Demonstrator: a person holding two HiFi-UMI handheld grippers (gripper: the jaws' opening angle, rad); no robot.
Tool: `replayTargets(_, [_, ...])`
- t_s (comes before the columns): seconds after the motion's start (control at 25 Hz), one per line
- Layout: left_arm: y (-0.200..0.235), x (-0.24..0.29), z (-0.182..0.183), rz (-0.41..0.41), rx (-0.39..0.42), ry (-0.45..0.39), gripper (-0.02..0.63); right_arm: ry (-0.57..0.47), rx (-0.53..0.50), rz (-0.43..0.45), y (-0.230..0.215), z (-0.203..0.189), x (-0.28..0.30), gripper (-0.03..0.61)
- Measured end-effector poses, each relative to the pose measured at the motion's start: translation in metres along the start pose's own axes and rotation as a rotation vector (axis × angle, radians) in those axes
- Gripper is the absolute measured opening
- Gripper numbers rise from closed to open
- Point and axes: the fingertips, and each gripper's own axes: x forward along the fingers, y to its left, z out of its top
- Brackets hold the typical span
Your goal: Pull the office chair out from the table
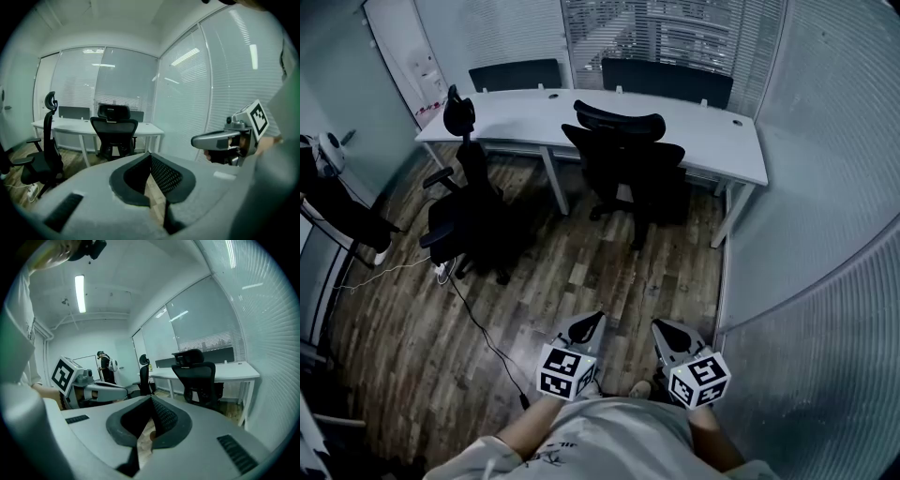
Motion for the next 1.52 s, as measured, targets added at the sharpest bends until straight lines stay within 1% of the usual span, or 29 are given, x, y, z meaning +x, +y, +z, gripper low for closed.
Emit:
replayTargets(0.08, [-0.004, 0.001, 0.0, 0.003, -0.003, 0.002, 0.011, -0.026, 0.054, 0.006, -0.005, 0.002, -0.005, 0.006])
replayTargets(0.16, [-0.008, 0.002, -0.001, 0.006, -0.009, 0.003, 0.011, -0.043, 0.073, 0.005, -0.009, 0.003, -0.011, 0.006])
replayTargets(0.28, [-0.016, 0.005, 0.0, 0.015, -0.009, 0.001, 0.011, -0.045, 0.059, 0.003, -0.018, 0.004, -0.018, 0.007])
replayTargets(0.44, [-0.03, 0.011, 0.001, 0.028, 0.01, 0.003, 0.011, -0.034, 0.03, 0.023, -0.028, 0.002, -0.031, 0.007])
replayTargets(0.56, [-0.044, 0.019, 0.004, 0.038, -0.001, -0.004, 0.011, -0.022, 0.013, 0.027, -0.042, -0.001, -0.042, 0.006])
replayTargets(0.68, [-0.057, 0.023, 0.003, 0.046, -0.004, -0.001, 0.011, -0.015, 0.019, 0.033, -0.054, -0.005, -0.051, 0.007])
replayTargets(0.88, [-0.067, 0.027, -0.005, 0.052, -0.007, 0.033, 0.011, -0.012, 0.03, 0.031, -0.072, -0.009, -0.059, 0.007])
replayTargets(1.08, [-0.068, 0.035, -0.011, 0.054, -0.03, 0.043, 0.011, -0.003, 0.044, 0.026, -0.083, -0.017, -0.06, 0.007])
replayTargets(1.28, [-0.06, 0.055, -0.008, 0.053, -0.051, 0.039, 0.011, 0.006, 0.023, 0.013, -0.096, -0.015, -0.052, 0.006])
replayTargets(1.4, [-0.049, 0.068, -0.002, 0.061, -0.054, 0.025, 0.011, 0.013, 0.014, 0.01, -0.107, -0.012, -0.041, 0.006])
replayTargets(1.52, [-0.031, 0.083, 0.003, 0.079, -0.053, 0.03, 0.011, 0.019, 0.002, 0.012, -0.117, -0.007, -0.023, 0.006])
